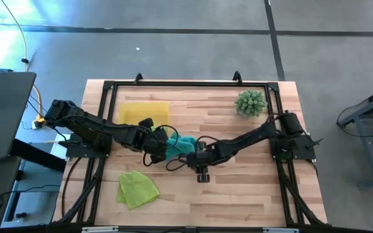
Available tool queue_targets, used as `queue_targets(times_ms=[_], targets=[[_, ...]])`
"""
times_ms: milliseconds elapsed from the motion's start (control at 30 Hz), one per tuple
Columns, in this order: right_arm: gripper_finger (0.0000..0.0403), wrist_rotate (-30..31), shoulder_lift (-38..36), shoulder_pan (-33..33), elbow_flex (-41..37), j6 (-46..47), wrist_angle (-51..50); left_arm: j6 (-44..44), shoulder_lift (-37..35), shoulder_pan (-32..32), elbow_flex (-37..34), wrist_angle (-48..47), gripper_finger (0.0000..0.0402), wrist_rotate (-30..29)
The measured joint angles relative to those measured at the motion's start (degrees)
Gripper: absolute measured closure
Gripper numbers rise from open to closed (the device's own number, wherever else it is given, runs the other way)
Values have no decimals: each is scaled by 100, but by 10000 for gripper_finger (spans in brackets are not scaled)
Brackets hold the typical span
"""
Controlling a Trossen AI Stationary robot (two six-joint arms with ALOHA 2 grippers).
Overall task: Roll microfiber towels into tight, uniform cylinder then place into a basket
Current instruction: Fold the blue microfiber towel
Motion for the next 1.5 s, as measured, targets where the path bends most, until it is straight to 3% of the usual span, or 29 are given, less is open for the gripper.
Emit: queue_targets(times_ms=[633, 1267, 1367, 1500], targets=[[274, 1122, 138, -143, 2, -502, -277, -146, 0, -4, 0, -6, 401, 0], [275, 1044, 398, -477, 26, -643, -276, -147, 0, -4, -2, -4, 401, 49], [291, 1111, 406, -469, 26, -641, -278, -148, 0, -5, -2, -1, 401, 160], [343, 1099, 437, -463, 24, -625, -277, -152, 0, -9, -2, -1, 401, 289]])
